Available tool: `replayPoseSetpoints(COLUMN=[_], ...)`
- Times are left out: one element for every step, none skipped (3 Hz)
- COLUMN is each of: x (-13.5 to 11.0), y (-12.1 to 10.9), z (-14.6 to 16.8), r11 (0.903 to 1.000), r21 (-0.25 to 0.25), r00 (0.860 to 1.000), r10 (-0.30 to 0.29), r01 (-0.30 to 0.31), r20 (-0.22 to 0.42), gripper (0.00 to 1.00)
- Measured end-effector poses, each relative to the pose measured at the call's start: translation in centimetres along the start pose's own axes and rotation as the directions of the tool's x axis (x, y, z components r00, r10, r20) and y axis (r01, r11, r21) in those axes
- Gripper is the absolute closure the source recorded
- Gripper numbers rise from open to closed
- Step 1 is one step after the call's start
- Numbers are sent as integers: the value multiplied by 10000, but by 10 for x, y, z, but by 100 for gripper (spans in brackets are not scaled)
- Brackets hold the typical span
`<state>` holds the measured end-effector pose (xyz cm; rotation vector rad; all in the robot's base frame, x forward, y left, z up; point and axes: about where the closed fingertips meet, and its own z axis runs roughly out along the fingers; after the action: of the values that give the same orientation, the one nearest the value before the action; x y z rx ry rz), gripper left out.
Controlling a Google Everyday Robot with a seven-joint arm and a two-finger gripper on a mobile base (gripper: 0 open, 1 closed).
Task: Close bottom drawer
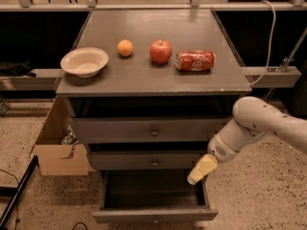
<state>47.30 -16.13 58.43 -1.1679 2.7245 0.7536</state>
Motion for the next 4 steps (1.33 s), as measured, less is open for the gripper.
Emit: replayPoseSetpoints(x=[-20,-21,-25,-26], y=[12,14,15,1], z=[-5,-5,-6,20], r11=[9695,9514,9530,9665], r21=[-341,-448,-325,-425], r00=[9688,9505,9528,9673], r10=[-2439,-3069,-3022,-2536], r01=[2425,3048,3012,2530], r20=[-444,-491,-303,-103], gripper=[0,0,0,0])
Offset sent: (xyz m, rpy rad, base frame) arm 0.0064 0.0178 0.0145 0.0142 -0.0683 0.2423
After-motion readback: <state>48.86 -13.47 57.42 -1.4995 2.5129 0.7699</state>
